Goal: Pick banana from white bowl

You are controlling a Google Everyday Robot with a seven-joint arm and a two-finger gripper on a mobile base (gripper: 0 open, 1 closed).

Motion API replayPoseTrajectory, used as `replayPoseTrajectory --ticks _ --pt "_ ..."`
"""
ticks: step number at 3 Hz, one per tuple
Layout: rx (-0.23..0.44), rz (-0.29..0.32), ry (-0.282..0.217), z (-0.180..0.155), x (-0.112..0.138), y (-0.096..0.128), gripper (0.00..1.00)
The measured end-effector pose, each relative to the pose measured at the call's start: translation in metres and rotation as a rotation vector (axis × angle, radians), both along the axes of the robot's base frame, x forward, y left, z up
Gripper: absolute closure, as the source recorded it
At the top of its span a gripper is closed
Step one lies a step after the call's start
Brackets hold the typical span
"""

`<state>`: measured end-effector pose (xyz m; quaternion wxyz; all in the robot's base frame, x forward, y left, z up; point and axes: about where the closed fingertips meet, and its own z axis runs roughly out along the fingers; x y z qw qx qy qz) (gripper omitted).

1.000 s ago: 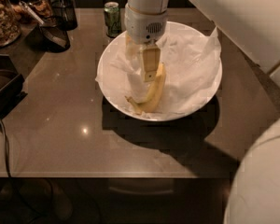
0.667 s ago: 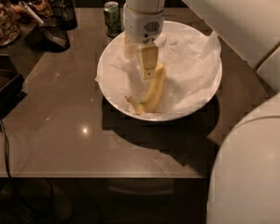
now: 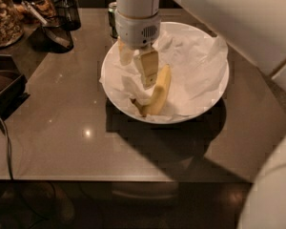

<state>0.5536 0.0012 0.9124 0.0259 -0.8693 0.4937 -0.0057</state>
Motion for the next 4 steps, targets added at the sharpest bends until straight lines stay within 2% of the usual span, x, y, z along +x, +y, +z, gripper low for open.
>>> replayPoseTrajectory --ticks 1,2,3,4 --pt "0.019 0.004 -0.06 0.013 0.0 0.003 0.32" --pt "0.038 0.003 -0.083 0.013 0.006 0.007 0.24" --pt "0.06 -0.01 -0.087 0.01 0.006 0.003 0.25" --pt "0.09 -0.064 -0.071 0.001 -0.007 -0.011 0.26"
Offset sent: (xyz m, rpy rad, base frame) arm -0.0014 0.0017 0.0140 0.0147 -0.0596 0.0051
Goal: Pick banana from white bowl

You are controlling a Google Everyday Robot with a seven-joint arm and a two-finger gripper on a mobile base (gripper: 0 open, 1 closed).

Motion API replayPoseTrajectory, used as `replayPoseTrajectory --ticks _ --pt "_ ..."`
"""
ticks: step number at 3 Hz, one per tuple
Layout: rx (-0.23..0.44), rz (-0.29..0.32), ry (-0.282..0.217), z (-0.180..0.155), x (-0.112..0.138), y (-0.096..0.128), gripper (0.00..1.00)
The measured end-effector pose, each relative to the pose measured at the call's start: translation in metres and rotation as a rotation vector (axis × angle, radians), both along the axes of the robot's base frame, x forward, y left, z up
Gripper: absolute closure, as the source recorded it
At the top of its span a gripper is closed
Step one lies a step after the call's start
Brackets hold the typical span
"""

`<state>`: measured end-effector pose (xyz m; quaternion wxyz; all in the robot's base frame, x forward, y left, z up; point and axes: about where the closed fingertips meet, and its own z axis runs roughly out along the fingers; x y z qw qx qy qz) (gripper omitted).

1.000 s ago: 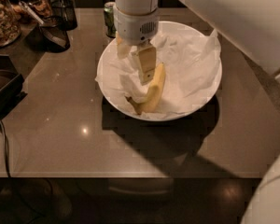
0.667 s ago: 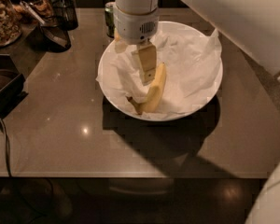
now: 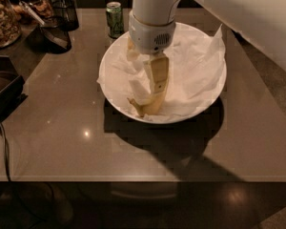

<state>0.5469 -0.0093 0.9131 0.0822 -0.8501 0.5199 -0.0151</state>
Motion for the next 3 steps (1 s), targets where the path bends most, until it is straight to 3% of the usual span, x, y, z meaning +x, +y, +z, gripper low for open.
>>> replayPoseTrajectory --ticks 1,3 --pt "0.016 -0.055 0.022 -0.009 -0.014 -0.017 0.26" --pt "0.026 -0.055 0.087 -0.028 -0.004 -0.033 0.26"
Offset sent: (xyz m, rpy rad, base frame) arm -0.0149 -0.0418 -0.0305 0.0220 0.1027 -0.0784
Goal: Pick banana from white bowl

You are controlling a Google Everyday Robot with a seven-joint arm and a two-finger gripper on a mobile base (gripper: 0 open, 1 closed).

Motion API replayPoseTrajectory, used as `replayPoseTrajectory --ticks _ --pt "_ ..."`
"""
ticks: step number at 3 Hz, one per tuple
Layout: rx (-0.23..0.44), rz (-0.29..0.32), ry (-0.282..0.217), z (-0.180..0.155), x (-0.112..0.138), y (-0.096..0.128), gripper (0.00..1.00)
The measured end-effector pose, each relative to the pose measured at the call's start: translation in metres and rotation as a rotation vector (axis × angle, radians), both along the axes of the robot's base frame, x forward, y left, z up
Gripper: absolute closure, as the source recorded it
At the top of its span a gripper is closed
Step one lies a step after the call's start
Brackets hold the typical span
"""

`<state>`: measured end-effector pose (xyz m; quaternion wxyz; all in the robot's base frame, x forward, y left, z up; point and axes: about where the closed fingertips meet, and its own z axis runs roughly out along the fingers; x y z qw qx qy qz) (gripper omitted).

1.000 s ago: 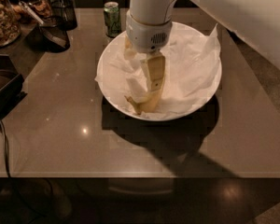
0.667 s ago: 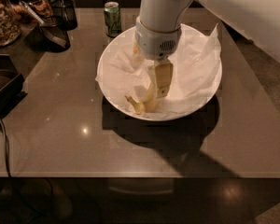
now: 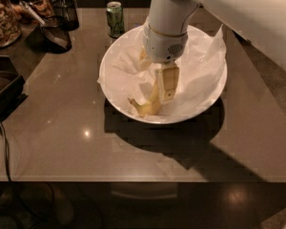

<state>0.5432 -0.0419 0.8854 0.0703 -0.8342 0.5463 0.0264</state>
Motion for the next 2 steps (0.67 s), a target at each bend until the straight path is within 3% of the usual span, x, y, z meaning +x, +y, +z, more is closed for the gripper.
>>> replayPoseTrajectory --ticks 2 --pt "0.035 0.001 0.06 -0.024 0.006 -0.005 0.28"
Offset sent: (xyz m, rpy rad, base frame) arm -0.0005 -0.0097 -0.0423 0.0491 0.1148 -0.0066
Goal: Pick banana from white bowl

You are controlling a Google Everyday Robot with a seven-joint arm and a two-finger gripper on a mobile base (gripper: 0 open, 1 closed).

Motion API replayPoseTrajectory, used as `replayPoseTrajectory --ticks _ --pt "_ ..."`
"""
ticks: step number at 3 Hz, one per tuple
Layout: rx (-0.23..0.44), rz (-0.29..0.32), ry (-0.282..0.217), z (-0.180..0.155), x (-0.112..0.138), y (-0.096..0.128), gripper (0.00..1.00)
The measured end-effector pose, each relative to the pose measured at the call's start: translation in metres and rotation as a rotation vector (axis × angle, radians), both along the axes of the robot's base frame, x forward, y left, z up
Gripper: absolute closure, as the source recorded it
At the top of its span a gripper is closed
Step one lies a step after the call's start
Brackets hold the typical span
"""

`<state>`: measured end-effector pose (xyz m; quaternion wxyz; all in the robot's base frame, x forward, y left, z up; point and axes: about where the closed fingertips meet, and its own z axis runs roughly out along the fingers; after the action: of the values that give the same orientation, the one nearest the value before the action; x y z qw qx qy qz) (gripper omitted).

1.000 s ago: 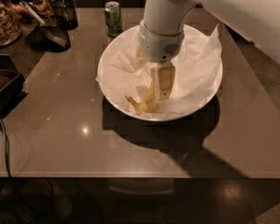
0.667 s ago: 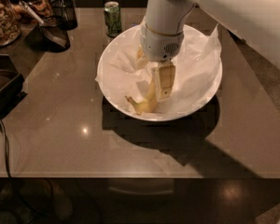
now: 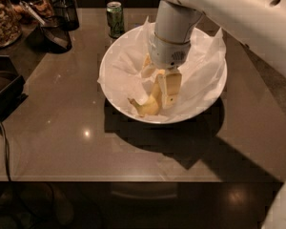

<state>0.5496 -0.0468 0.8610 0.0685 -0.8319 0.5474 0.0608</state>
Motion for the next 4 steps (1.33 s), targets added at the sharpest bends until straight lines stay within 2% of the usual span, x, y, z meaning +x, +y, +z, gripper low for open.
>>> replayPoseTrajectory --ticks 1,2,3,4 --pt "0.015 -0.01 0.012 -0.01 -0.006 0.003 0.36" --pt "0.021 -0.017 0.015 -0.018 -0.003 0.007 0.54" --pt "0.013 -0.023 0.006 -0.018 0.004 0.01 0.77" --pt "-0.005 -0.068 -0.054 -0.004 0.014 0.016 0.99"
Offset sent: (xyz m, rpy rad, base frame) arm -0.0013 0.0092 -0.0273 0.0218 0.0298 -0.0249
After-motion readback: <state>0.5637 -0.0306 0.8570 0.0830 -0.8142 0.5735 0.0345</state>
